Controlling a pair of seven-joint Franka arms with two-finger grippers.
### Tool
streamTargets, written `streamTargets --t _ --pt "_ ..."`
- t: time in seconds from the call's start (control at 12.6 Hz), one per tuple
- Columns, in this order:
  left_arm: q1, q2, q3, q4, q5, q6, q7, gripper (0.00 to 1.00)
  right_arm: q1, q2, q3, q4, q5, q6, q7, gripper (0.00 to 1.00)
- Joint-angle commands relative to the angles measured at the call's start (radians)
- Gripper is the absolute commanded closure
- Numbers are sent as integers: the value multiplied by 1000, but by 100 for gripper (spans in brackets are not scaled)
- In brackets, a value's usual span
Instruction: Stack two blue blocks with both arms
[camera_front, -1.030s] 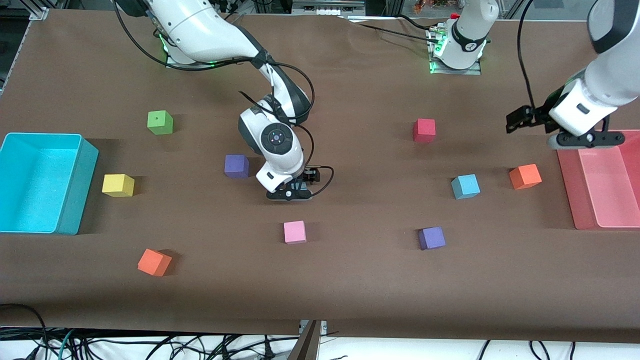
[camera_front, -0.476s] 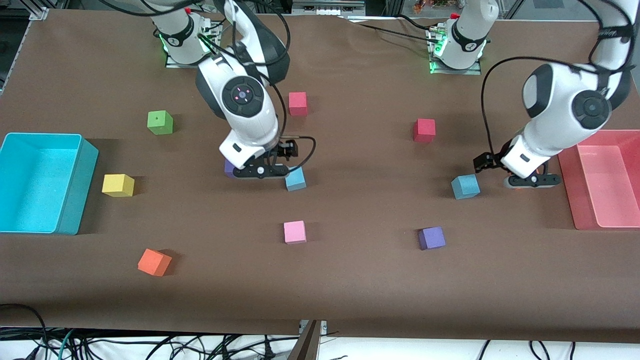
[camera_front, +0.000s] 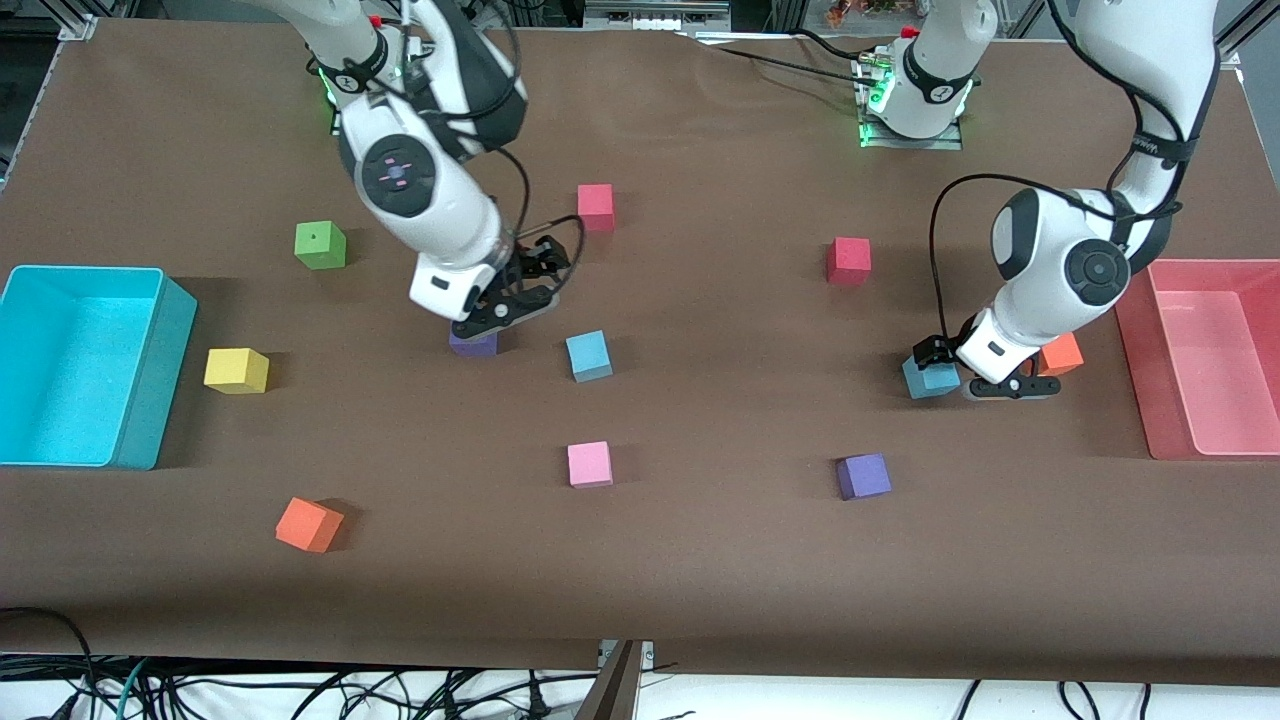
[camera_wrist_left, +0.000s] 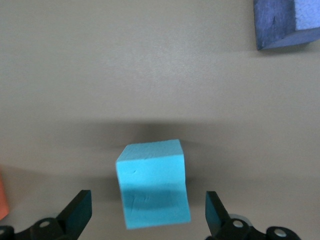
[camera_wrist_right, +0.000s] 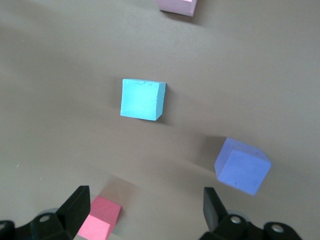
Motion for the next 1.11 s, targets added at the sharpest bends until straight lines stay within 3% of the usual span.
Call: streamTargets --t 0.0,0.08,0.16,0.32,0.4,0.55,0.79,1.03 --pt "-10 46 -2 8 -23 59 -3 0 -39 -46 6 -115 141 106 -225 0" --pt "-10 63 -2 8 -23 74 -3 0 -48 -44 2 -139 187 147 -321 0" --pt "-10 80 -1 6 -23 94 0 13 -61 -38 2 -169 233 200 -434 0" --pt "-10 80 -1 6 -21 94 16 90 -66 -6 2 -222 344 331 -661 0" --pt "-9 71 -1 5 -21 85 17 100 -66 9 2 -233 401 381 -758 0" --pt "-10 -8 -4 15 -21 -20 11 100 -83 40 2 -247 595 404 -993 0" --pt "-42 -101 -76 164 -35 -243 -79 100 -83 86 2 -282 910 436 -1381 0" --pt "-192 -69 -93 359 -35 -389 -280 100 -60 123 3 -315 1071 505 -1627 0"
